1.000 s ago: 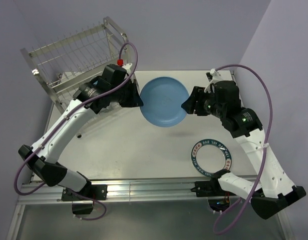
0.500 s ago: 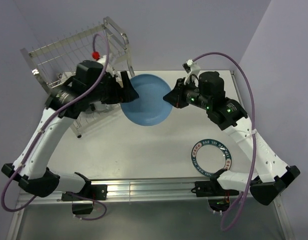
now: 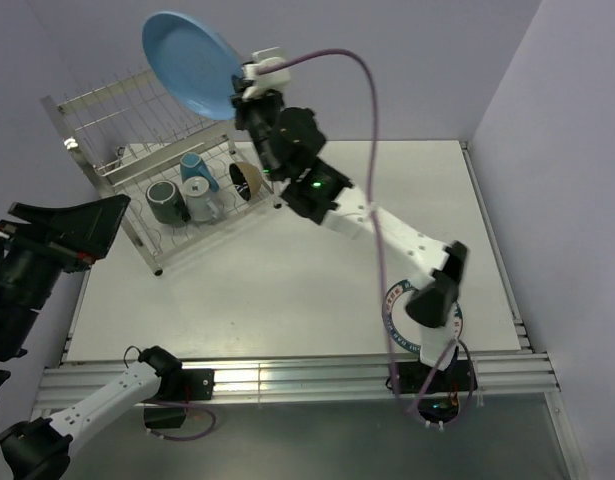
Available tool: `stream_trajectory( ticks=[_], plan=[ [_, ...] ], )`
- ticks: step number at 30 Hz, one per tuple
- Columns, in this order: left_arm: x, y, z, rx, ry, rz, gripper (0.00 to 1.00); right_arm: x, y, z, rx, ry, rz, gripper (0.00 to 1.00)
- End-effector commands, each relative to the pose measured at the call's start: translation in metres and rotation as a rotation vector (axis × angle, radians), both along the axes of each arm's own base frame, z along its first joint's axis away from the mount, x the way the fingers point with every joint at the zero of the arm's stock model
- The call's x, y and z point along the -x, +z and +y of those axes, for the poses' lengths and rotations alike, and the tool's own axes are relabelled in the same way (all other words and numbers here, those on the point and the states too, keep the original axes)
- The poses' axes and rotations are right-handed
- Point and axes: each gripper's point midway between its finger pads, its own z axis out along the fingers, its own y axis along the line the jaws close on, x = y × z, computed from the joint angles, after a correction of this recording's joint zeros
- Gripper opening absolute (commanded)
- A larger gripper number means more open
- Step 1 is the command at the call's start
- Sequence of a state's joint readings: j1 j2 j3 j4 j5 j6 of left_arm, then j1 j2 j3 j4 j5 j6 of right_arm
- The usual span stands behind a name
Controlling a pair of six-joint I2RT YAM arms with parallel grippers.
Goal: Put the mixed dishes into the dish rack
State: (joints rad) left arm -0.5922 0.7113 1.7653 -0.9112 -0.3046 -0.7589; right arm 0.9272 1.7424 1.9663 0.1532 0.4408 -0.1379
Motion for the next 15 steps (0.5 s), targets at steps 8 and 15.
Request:
stream_trajectory(
  ticks=[8, 15],
  plan=[
    [-0.003, -0.059, -0.023, -0.054, -0.089, 0.217, 0.99, -0.013, 0.016, 0.051, -0.040, -0.394, -0.254, 0.00],
    [0.008, -0.076, -0.020, -0.048, -0.104, 0.266, 0.99, -0.027, -0.005, 0.072, -0.038, -0.354, -0.244, 0.00]
  ],
)
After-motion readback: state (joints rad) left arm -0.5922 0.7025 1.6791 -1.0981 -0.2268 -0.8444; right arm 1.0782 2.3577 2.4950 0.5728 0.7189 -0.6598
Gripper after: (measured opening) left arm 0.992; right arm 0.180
